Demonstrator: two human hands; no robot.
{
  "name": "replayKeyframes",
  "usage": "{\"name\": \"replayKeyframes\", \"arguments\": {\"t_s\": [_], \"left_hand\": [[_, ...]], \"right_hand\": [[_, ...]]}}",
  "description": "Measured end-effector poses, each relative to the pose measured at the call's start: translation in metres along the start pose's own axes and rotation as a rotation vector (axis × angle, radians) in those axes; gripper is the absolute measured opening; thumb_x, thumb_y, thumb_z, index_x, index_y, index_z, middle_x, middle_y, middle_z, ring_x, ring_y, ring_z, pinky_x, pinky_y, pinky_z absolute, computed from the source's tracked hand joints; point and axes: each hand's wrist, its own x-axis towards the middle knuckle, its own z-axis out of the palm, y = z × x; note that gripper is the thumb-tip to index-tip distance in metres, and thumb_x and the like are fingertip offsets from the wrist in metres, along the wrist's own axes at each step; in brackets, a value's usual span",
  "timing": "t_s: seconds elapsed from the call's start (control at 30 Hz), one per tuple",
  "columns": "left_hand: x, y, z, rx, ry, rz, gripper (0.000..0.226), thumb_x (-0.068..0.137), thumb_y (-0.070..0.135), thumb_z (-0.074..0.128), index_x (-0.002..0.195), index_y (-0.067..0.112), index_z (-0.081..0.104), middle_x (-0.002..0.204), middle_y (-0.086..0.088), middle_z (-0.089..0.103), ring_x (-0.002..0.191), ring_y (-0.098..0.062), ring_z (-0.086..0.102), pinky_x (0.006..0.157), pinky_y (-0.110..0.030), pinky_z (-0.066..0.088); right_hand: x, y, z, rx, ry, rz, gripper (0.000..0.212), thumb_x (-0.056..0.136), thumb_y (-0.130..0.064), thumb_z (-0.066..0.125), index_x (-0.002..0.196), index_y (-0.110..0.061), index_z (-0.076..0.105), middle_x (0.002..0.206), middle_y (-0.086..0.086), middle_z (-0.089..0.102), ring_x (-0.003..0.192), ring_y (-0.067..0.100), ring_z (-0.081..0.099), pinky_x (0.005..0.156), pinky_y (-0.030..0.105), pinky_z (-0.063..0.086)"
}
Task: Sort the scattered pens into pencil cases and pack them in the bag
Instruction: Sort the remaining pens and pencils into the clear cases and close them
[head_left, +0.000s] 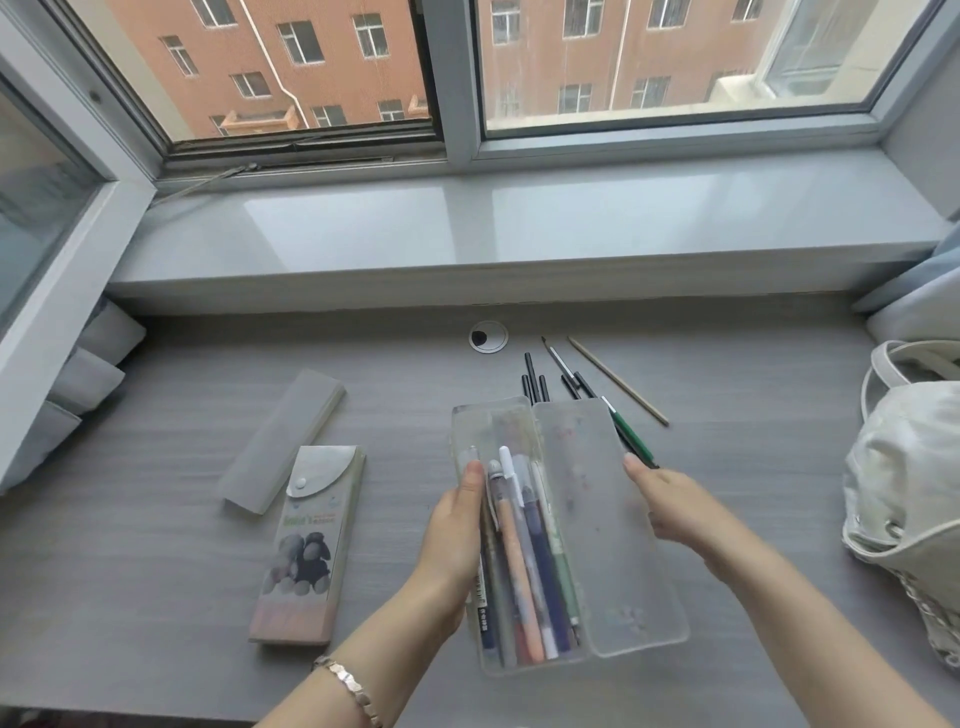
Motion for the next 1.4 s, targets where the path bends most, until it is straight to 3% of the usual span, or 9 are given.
{"name": "replayKeyframes", "arguments": {"t_s": [0.1,0.3,0.43,0.57,0.67,0.77,0.97,1.13,1.4], "left_hand": [[0.0,-0.002,0.002,0.035,0.029,0.028,0.047,0.093,0.047,0.039,0.109,0.009,0.063,0.101,-0.006,0.071,0.093,-0.015,0.066,0.073,-0.022,0.05],[0.002,-0.003,0.003,-0.02,-0.037,-0.018,0.082,0.073,0.082,0.028,0.111,0.021,0.066,0.106,-0.006,0.072,0.099,-0.02,0.067,0.093,-0.037,0.05],[-0.003,0.003,0.006,-0.185,-0.178,-0.089,0.071,0.087,0.067,0.012,0.104,0.027,0.068,0.102,0.004,0.074,0.094,-0.009,0.068,0.085,-0.029,0.049],[-0.006,0.007,0.005,-0.205,-0.22,-0.035,0.058,0.084,0.067,0.036,0.115,0.025,0.061,0.115,0.004,0.068,0.105,-0.009,0.064,0.091,-0.029,0.047],[-0.004,0.004,0.0,-0.195,-0.149,0.038,0.055,0.076,0.051,0.056,0.118,0.016,0.057,0.114,-0.003,0.069,0.107,-0.017,0.064,0.096,-0.041,0.049],[-0.004,0.003,0.0,-0.142,-0.083,0.105,0.025,0.086,0.033,0.056,0.101,0.015,0.063,0.1,-0.006,0.073,0.094,-0.02,0.069,0.085,-0.042,0.054],[-0.007,-0.002,-0.006,-0.08,-0.072,0.166,0.054,0.082,0.053,0.056,0.101,0.003,0.064,0.097,-0.012,0.072,0.09,-0.027,0.069,0.082,-0.043,0.053],[0.008,-0.004,-0.036,0.573,0.05,0.29,0.049,0.095,0.044,0.037,0.063,0.011,0.054,0.06,0.003,0.041,0.058,-0.012,0.041,0.064,-0.032,0.033],[0.042,-0.006,-0.122,0.475,0.529,0.195,0.017,0.09,0.018,0.048,0.08,0.017,0.063,0.089,-0.009,0.063,0.086,-0.03,0.059,0.074,-0.034,0.044]], "right_hand": [[-0.017,-0.004,0.006,0.311,-0.126,0.001,0.038,0.096,-0.04,0.038,0.106,-0.01,0.058,0.079,0.013,0.071,0.061,0.02,0.068,0.052,0.023,0.053],[-0.054,-0.027,0.009,0.287,-0.25,-0.411,0.033,0.083,-0.053,0.041,0.109,-0.041,0.057,0.107,-0.02,0.068,0.098,-0.007,0.06,0.085,0.019,0.051],[-0.074,-0.023,0.046,-0.25,-0.223,-0.551,0.044,0.078,-0.066,0.04,0.118,-0.066,0.023,0.151,-0.017,-0.001,0.136,-0.007,0.005,0.108,0.017,0.011],[-0.069,-0.005,0.072,-0.542,-0.001,-0.767,0.062,0.069,-0.072,0.025,0.126,-0.068,0.001,0.144,-0.015,-0.03,0.141,0.011,-0.012,0.111,0.024,-0.002],[-0.066,-0.005,0.072,-0.407,0.027,-0.776,0.08,0.067,-0.07,0.047,0.128,-0.065,-0.003,0.145,-0.024,-0.024,0.136,-0.006,-0.013,0.108,0.01,-0.003],[-0.063,-0.004,0.069,-0.238,0.023,-0.616,0.105,0.07,-0.05,0.071,0.142,-0.033,-0.004,0.145,-0.022,-0.004,0.133,-0.011,-0.004,0.101,-0.004,-0.001],[-0.051,-0.014,0.06,0.262,-0.2,-0.339,0.038,0.079,-0.015,0.069,0.115,-0.017,0.056,0.105,-0.003,0.07,0.093,0.005,0.067,0.081,0.022,0.054],[-0.038,-0.009,0.071,0.241,-0.195,-0.218,0.035,0.071,-0.015,0.078,0.101,-0.015,0.059,0.092,-0.001,0.072,0.08,0.012,0.07,0.064,0.019,0.054],[0.003,-0.023,0.161,0.146,-0.173,-0.099,0.04,0.082,-0.033,0.066,0.111,-0.012,0.046,0.117,0.006,0.058,0.103,0.02,0.059,0.093,0.039,0.049]]}}
